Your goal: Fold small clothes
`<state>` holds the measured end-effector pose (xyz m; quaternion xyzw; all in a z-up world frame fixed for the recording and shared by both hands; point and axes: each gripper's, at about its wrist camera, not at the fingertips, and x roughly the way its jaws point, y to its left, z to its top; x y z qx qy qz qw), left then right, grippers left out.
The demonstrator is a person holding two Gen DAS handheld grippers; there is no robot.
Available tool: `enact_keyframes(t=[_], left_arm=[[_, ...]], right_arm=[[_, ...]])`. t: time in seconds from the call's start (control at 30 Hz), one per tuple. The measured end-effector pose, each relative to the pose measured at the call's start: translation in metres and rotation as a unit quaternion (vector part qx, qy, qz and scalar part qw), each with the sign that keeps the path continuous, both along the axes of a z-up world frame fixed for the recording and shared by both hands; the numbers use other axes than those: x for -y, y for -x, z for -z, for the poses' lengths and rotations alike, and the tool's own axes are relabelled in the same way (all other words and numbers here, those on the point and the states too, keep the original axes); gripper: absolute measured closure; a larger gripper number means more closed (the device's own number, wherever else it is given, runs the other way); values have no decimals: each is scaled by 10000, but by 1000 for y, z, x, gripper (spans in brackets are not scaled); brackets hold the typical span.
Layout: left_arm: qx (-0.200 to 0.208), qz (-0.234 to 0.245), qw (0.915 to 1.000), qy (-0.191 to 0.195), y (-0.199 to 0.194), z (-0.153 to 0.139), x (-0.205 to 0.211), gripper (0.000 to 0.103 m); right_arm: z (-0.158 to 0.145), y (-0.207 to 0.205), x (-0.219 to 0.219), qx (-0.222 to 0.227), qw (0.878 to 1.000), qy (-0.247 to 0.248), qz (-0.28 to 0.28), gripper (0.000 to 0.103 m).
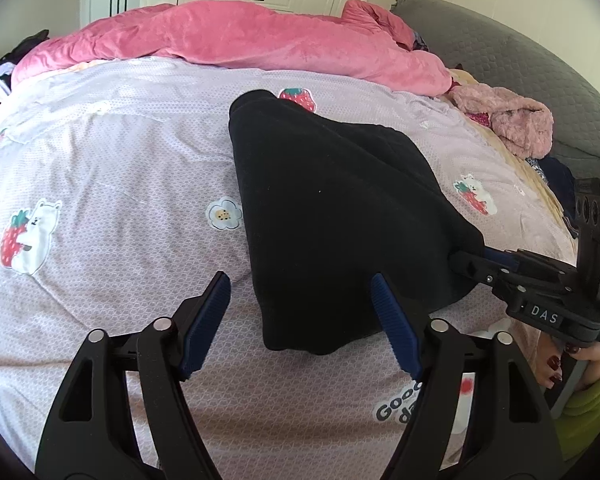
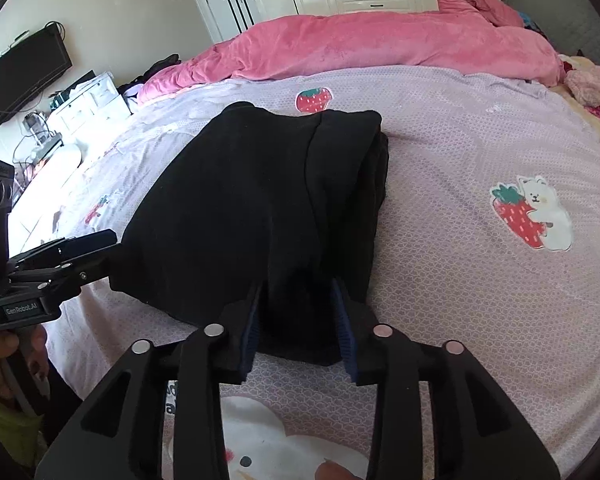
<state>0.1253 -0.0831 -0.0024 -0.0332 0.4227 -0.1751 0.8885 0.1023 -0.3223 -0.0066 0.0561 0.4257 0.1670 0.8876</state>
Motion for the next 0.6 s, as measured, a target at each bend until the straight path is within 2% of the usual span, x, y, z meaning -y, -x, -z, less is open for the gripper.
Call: enact_keyframes(t=[0.03, 0.07, 0.13, 0.17, 0.2, 0.23, 0.3, 0.37, 0.47, 0.6], left_arm=[[28, -15, 10000, 4, 1, -2, -1, 33], [43, -23, 10000, 9, 3, -3, -2, 32], [86, -37, 10000, 11, 5, -6, -4, 32], [106, -43, 9999, 8, 6, -7, -4, 31], [134, -48, 9999, 8, 8, -9, -5, 29], [151, -58, 9999, 6, 10, -10, -5, 28], [199, -69, 9998, 19, 12, -13, -7, 25], [247, -83, 9997, 30, 16, -17, -7, 23], [346, -136, 9993, 6, 22, -24, -11, 9], [476, -260, 9985, -73, 29, -31, -15, 9]], right_arm=[[-3, 3, -1, 53, 10000, 73, 39, 55], [-5, 5, -1, 73, 9998, 139, 90, 51], [-9, 9, 1, 158, 9996, 188, 155, 51], [-11, 10, 2, 183, 9995, 172, 174, 47], [-12, 12, 3, 198, 9995, 165, 200, 40], [-15, 14, 4, 216, 9993, 176, 249, 29], [-22, 19, 7, 337, 9987, 160, 339, 24], [-27, 24, 8, 433, 9980, 186, 411, 10], [-38, 32, 8, 638, 9966, 223, 481, 8], [-49, 42, 10, 931, 9933, 186, 652, 6]])
